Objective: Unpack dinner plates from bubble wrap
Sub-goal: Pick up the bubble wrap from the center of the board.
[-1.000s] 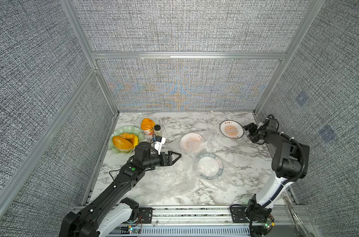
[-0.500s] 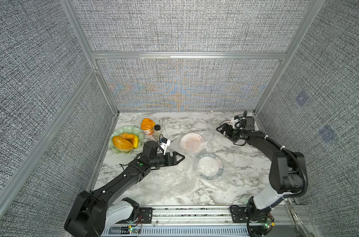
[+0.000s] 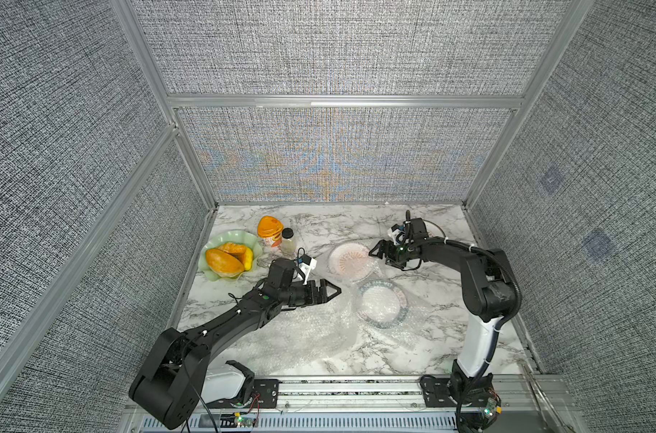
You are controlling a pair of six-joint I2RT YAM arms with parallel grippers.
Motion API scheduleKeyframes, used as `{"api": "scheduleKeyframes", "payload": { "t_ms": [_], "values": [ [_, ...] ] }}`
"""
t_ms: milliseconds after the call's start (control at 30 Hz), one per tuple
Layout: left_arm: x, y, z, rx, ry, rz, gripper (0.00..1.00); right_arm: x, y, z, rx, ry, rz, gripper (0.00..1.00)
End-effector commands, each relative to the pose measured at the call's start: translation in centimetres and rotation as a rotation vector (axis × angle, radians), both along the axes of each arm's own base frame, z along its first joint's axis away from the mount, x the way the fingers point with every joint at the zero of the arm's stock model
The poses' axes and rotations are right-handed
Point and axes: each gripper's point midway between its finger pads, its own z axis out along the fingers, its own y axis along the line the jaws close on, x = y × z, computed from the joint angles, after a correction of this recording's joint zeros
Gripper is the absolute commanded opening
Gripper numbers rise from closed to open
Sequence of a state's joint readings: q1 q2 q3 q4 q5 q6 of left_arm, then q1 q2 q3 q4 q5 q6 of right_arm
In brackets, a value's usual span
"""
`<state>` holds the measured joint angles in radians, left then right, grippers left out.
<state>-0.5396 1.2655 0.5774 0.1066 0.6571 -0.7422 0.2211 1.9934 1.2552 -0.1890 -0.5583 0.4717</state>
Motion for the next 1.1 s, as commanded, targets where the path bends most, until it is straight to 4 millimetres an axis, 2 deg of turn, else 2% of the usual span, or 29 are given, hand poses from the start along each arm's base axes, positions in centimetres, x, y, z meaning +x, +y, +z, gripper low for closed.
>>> {"api": "scheduleKeyframes", "payload": {
  "t_ms": [0,200,300,367,400,500,667,800,900,1067],
  "values": [
    [0.1,-0.1,0.4,-0.014,-0.02,-0.001,0.99,-0.3,0.5,-1.1,0.004,0.029,0.012,0.75],
    [0.1,0.1,0.2,-0.005,-0.017,0.002,0.99,-0.4,0.9,-3.1,-0.008,0.075,-0.002,0.61],
    [0.2,0.2,0.0,0.013,-0.018,0.01,0.99,-0.3,1.2,-3.3,0.0,0.077,-0.007,0.43],
    [0.3,0.6,-0.3,0.038,-0.02,0.024,0.99,-0.3,1.4,-3.0,0.018,0.078,-0.004,0.28],
    [0.4,0.7,-0.4,0.052,-0.021,0.032,0.99,-0.2,1.6,-2.7,0.029,0.072,-0.002,0.23],
    [0.6,1.2,-1.0,0.093,-0.015,0.052,0.99,0.1,1.6,-0.9,0.044,0.039,-0.009,0.11],
    [0.4,1.4,-1.3,0.097,-0.006,0.058,0.99,1.7,1.1,3.7,0.085,-0.041,-0.055,0.0],
    [1.1,2.2,-1.1,0.154,-0.017,0.099,0.99,3.3,-0.3,7.6,0.096,-0.115,-0.124,0.0],
    [1.7,2.8,0.1,0.177,-0.045,0.144,0.99,4.2,-2.1,10.0,0.098,-0.163,-0.185,0.0],
    [2.5,3.6,0.5,0.222,-0.065,0.191,0.99,4.2,-4.5,12.9,0.132,-0.205,-0.239,0.0]
  ]
}}
